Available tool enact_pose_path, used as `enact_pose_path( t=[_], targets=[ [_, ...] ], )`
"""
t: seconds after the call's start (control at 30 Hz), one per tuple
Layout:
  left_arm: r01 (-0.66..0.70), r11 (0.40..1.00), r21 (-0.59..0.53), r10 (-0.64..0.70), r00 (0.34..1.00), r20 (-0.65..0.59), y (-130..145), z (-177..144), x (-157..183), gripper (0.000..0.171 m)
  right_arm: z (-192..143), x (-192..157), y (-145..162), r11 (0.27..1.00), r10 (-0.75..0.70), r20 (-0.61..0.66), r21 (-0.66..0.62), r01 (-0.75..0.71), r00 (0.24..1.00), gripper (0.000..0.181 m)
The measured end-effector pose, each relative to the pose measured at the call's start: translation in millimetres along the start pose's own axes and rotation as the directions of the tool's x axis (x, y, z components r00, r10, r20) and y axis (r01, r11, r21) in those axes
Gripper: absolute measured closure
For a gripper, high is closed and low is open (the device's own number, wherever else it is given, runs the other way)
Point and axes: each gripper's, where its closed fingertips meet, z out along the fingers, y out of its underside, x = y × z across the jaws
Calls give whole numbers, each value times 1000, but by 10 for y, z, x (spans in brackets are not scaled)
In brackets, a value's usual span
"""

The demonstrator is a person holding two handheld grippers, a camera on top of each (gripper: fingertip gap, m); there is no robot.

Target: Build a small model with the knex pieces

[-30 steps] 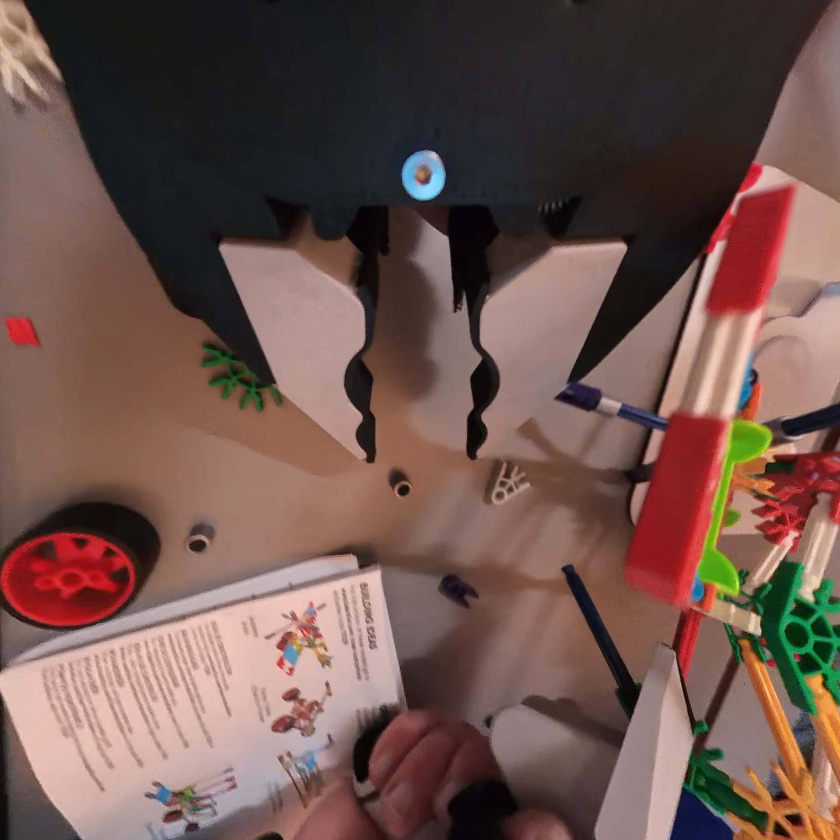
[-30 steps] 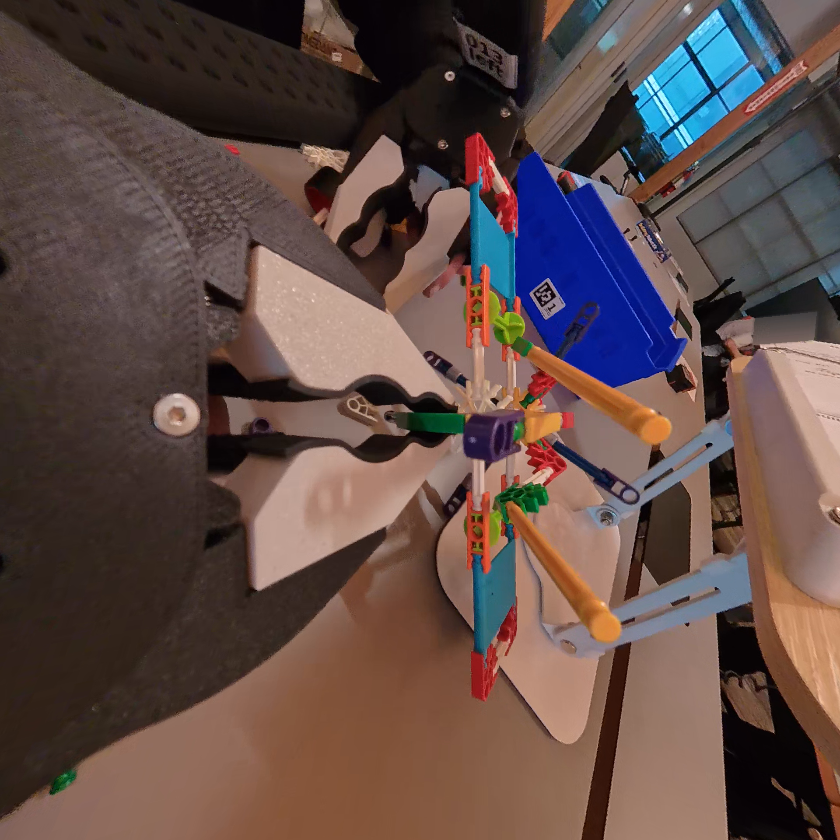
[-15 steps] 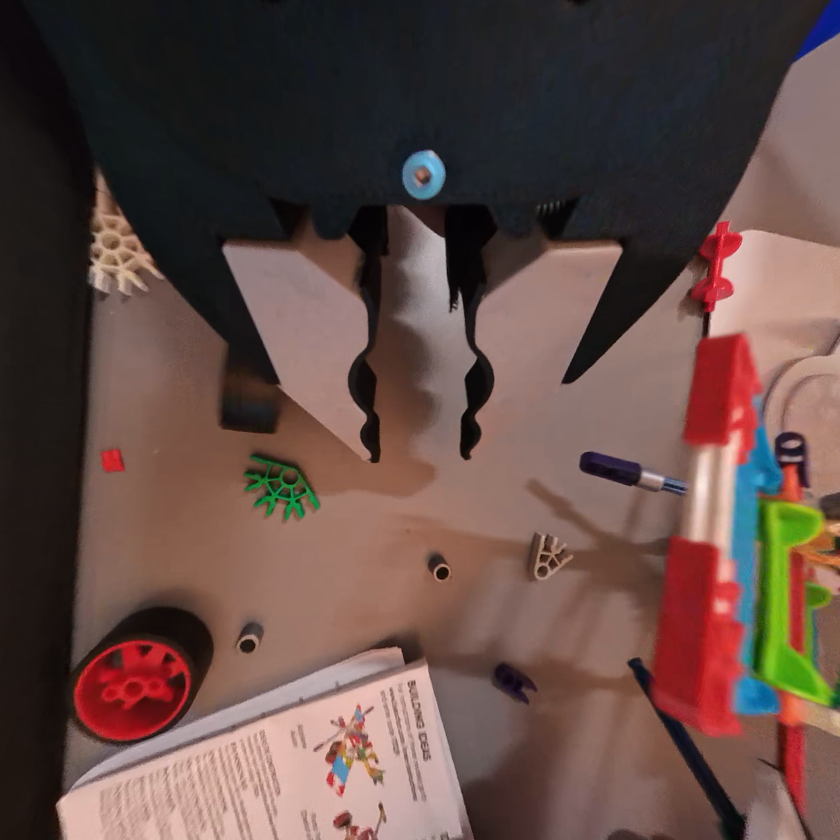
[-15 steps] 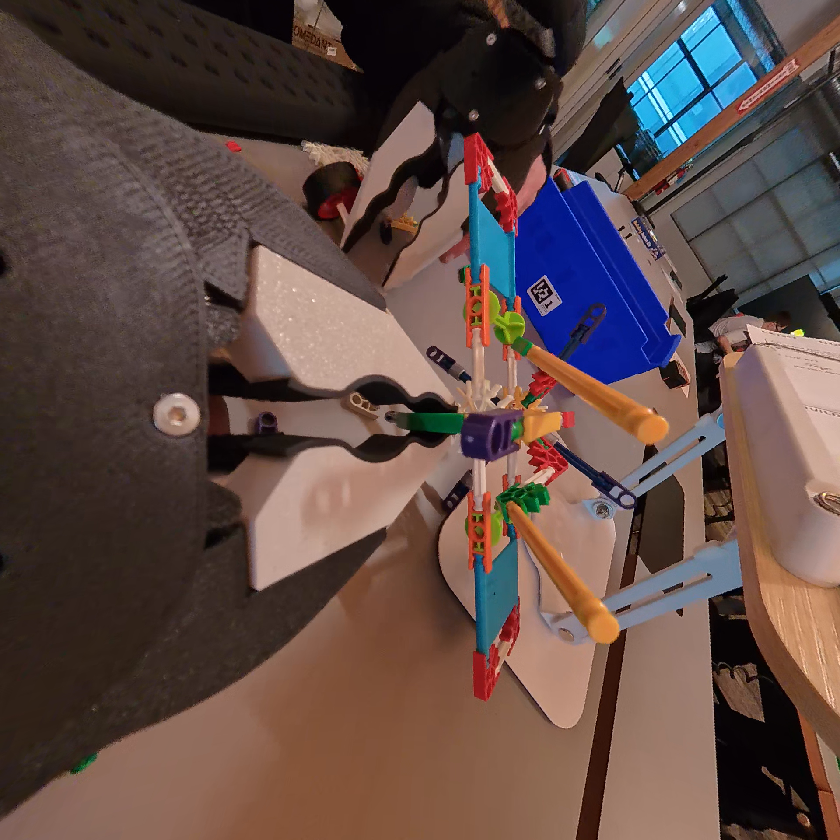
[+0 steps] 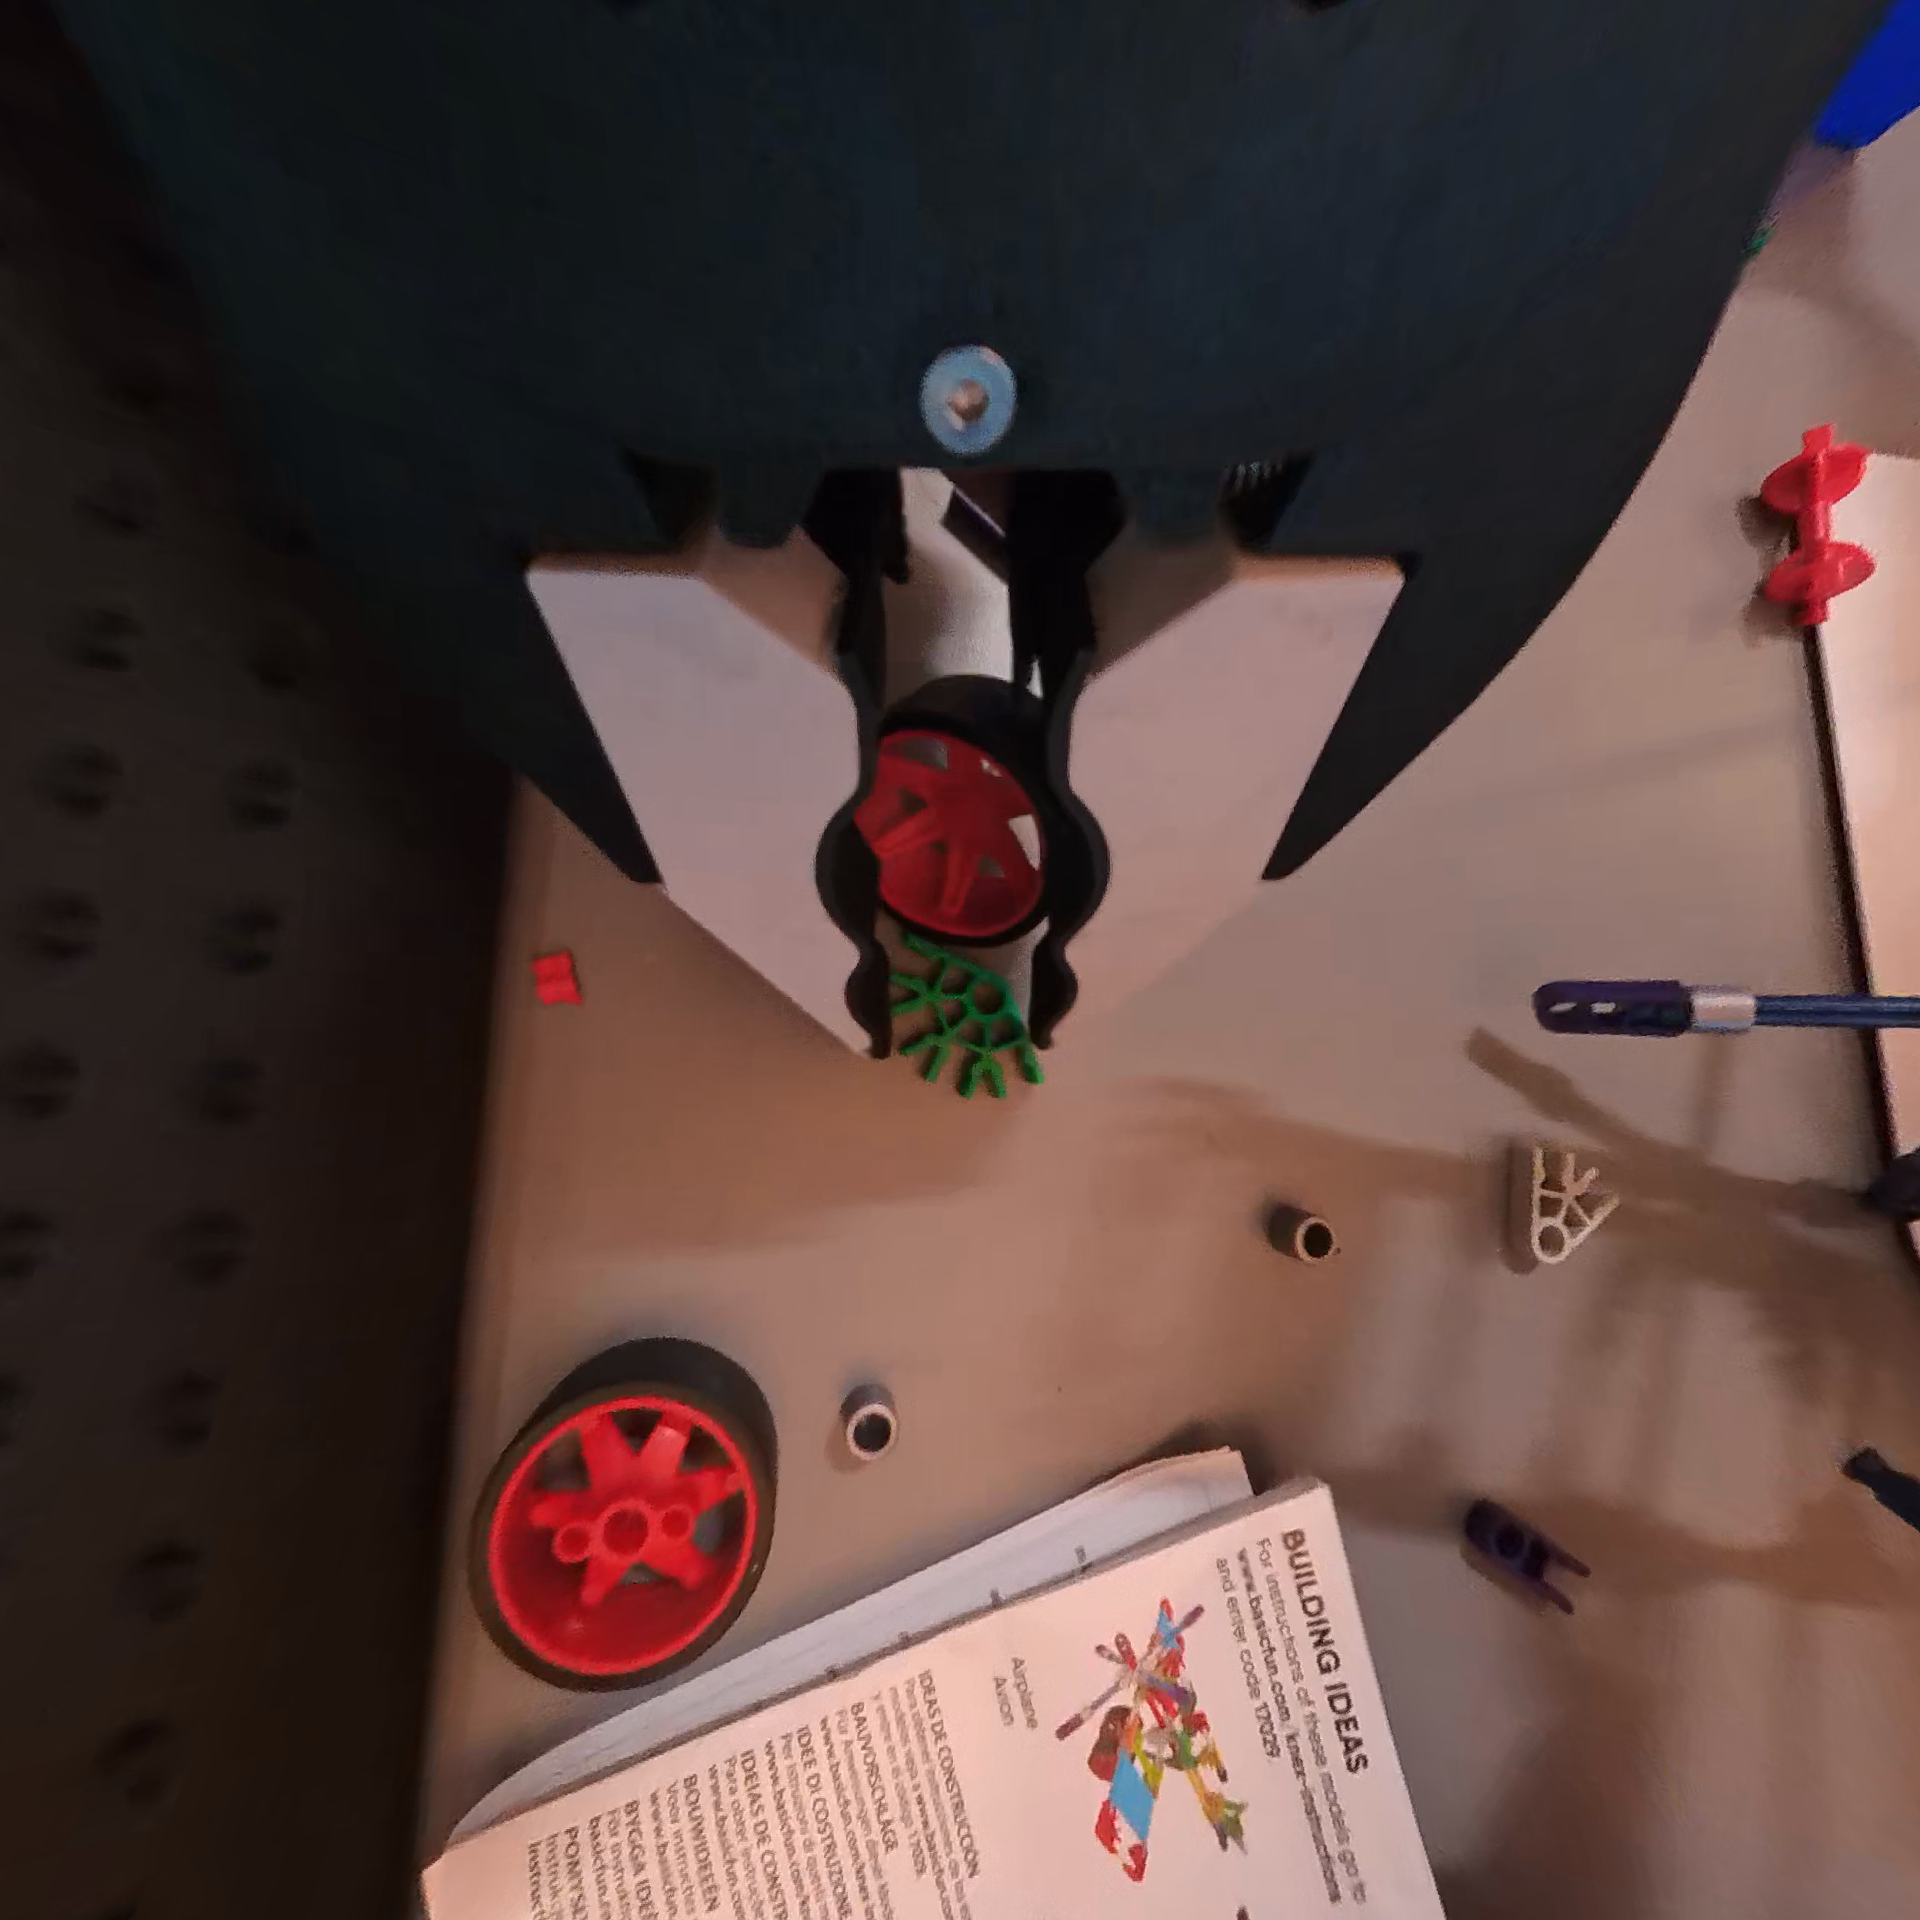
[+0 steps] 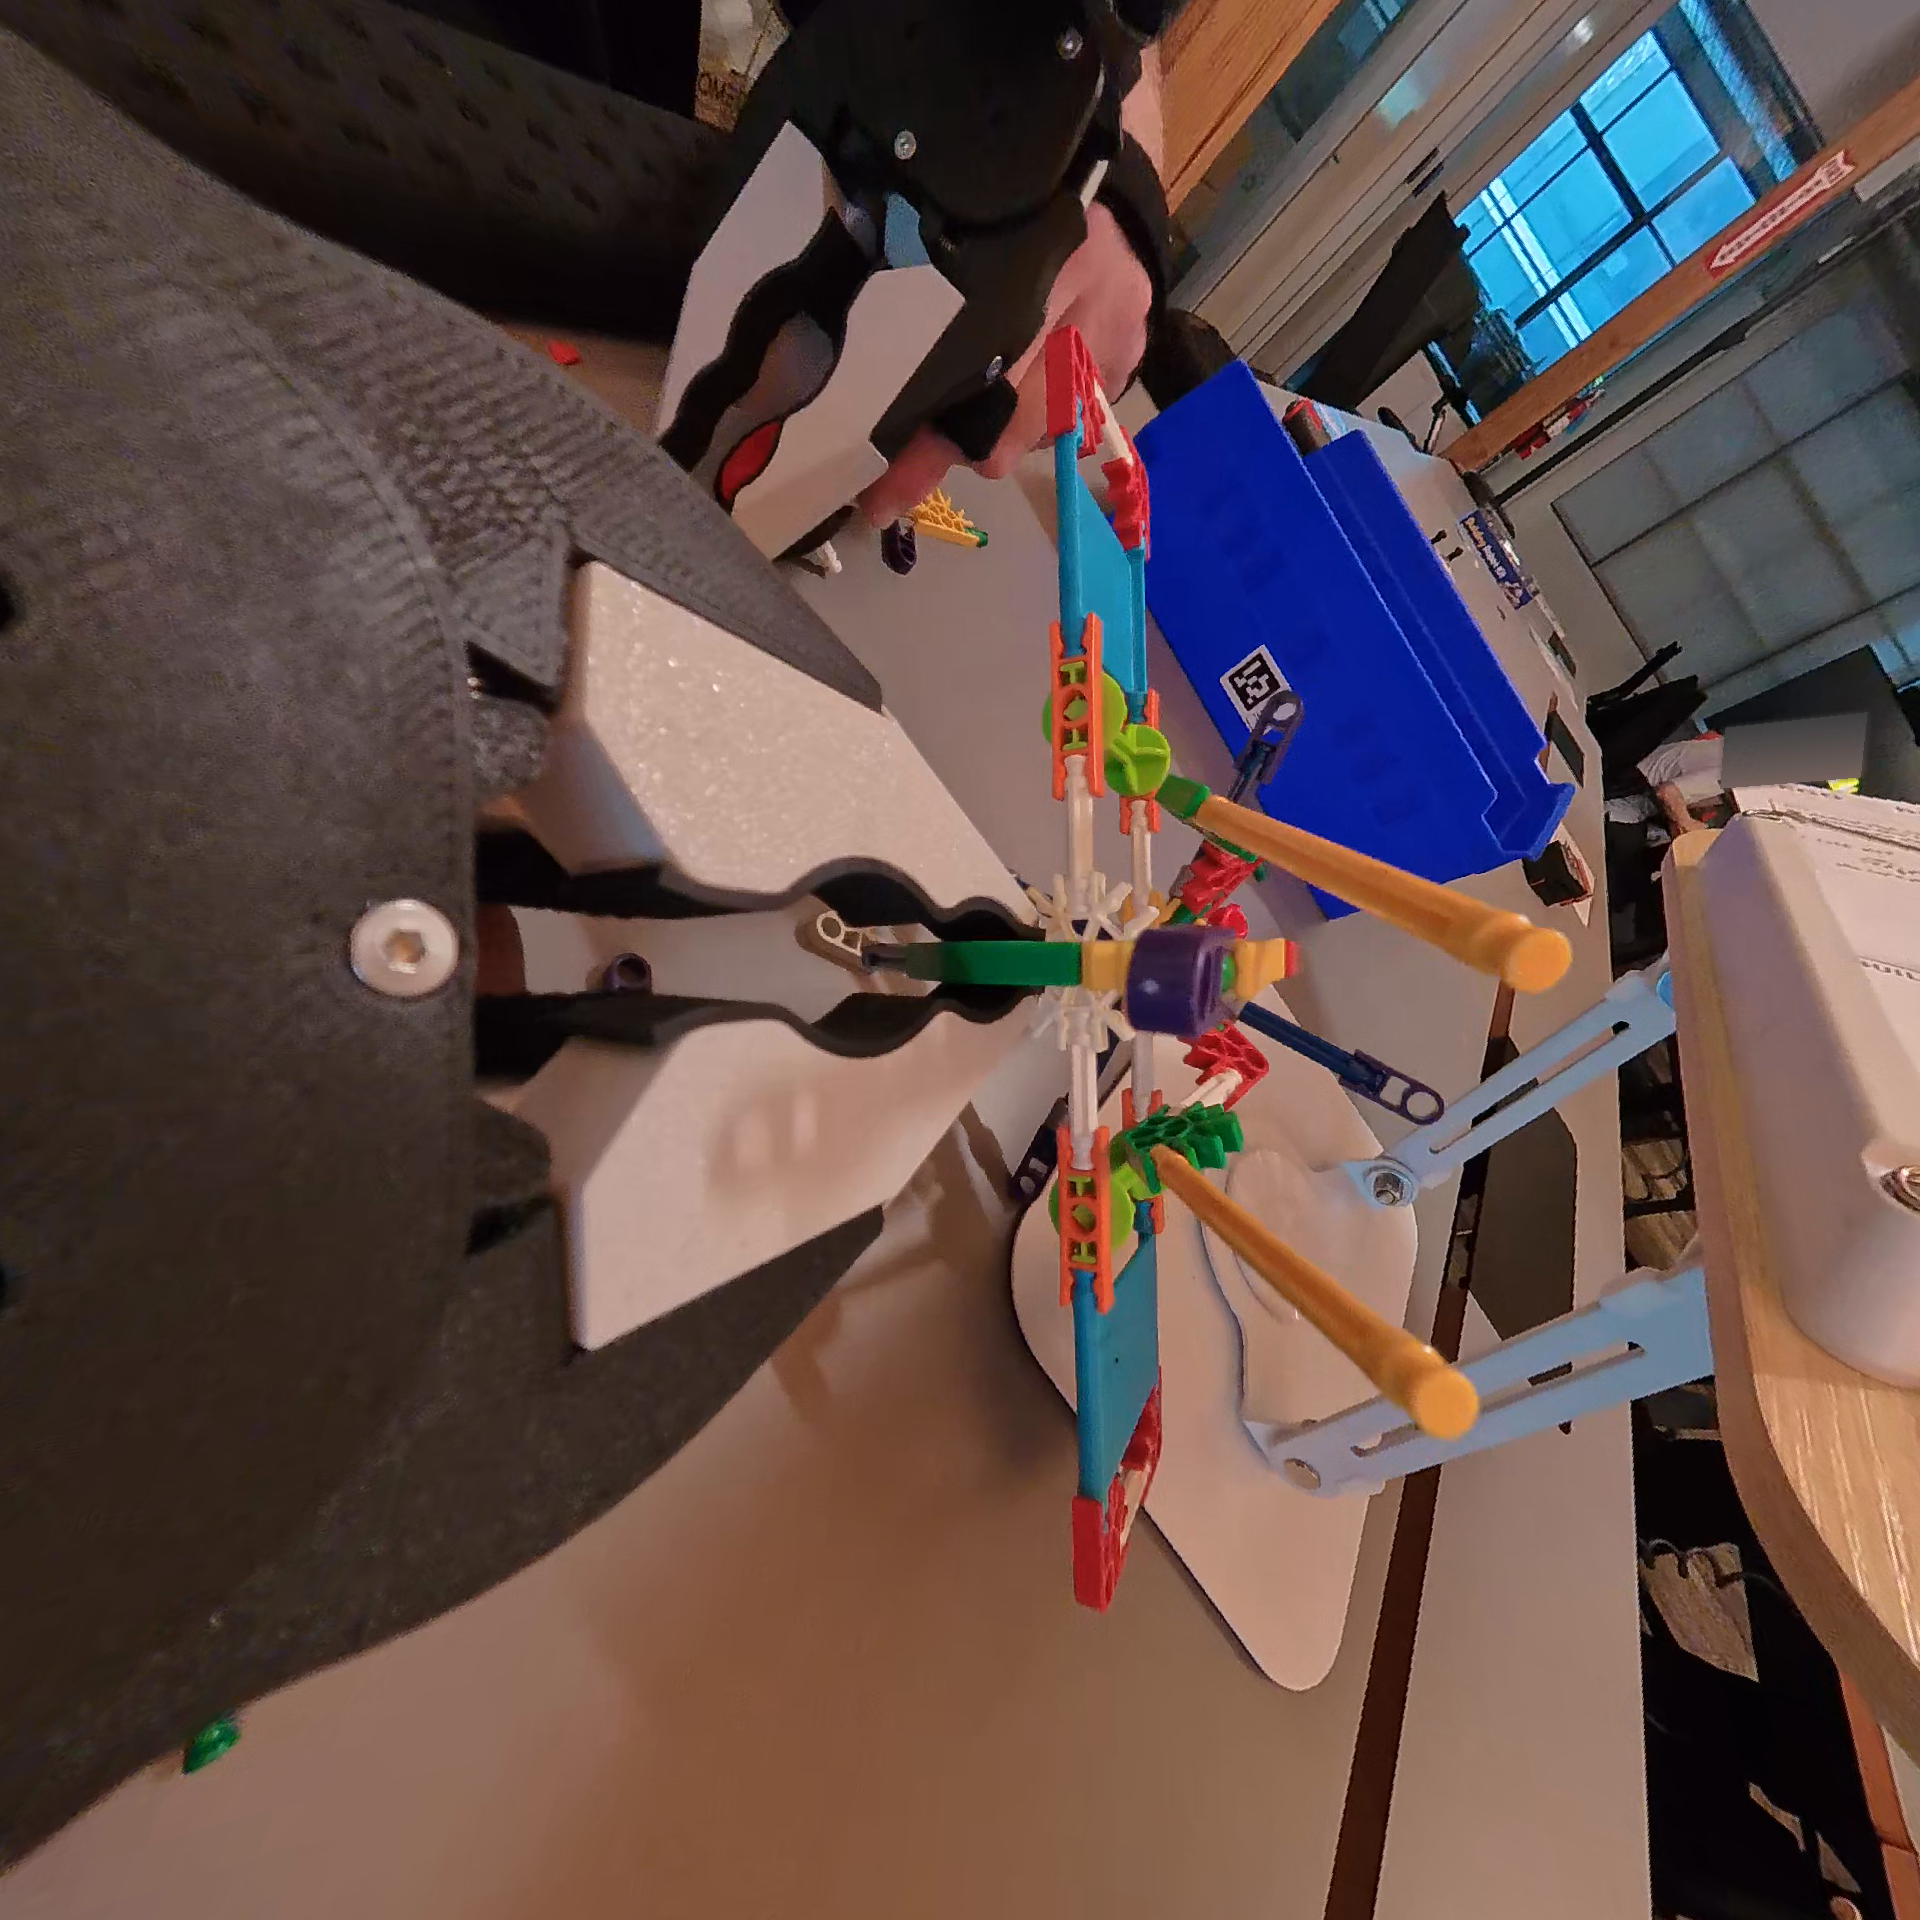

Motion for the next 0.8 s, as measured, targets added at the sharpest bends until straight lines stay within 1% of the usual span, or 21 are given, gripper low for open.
enact_pose_path(
  t=[0.13,0.17,0.2,0.23,0.27,0.3,0.37,0.43,0.47,0.5,0.53,0.6,0.63,0.73,0.8],
  targets=[
    [-12,1000,10,12,999,34,-7,-10,-2,150,8,-20,17,1000,2,7,-9,-2,1000,179],
    [-10,999,31,9,999,51,-39,-26,-19,155,10,-26,23,1000,2,9,-12,-2,1000,179],
    [-3,998,62,-2,997,76,-91,-58,-56,166,9,-31,27,1000,3,9,-13,-3,1000,179],
    [-2,994,105,-9,994,104,-170,-98,-101,171,6,-31,26,1000,4,7,-12,-4,1000,179],
    [-11,989,145,-7,992,126,-249,-130,-128,171,1,-31,26,1000,9,6,-10,-8,1000,179],
    [-17,988,157,-6,989,145,-285,-134,-150,171,-4,-30,29,1000,13,5,-10,-13,1000,179],
    [-28,990,139,5,986,164,-287,-89,-183,171,-13,-29,33,1000,15,2,-11,-15,1000,179],
    [10,987,158,-33,989,144,-302,-76,-202,162,-23,-36,36,1000,16,3,-12,-16,1000,179],
    [8,989,145,-30,988,150,-280,-94,-210,152,-28,-41,39,1000,13,3,-13,-13,1000,179],
    [3,992,126,-22,989,147,-254,-111,-190,147,-33,-44,44,1000,12,3,-16,-12,1000,179],
    [-6,992,124,-9,993,119,-257,-117,-127,140,-37,-45,49,1000,10,3,-19,-10,1000,179],
    [-27,991,134,20,998,54,-297,-102,25,136,-37,-48,51,1000,6,4,-22,-5,1000,179],
    [-38,992,116,32,998,55,-288,-87,38,135,-35,-49,52,1000,5,5,-23,-5,1000,179],
    [-48,997,56,43,996,84,-234,-35,11,122,-36,-59,61,1000,-2,5,-27,2,1000,179],
    [-52,999,-10,53,992,117,-160,-51,-33,122,-40,-66,64,1000,-8,3,-29,8,1000,179]
  ],
)
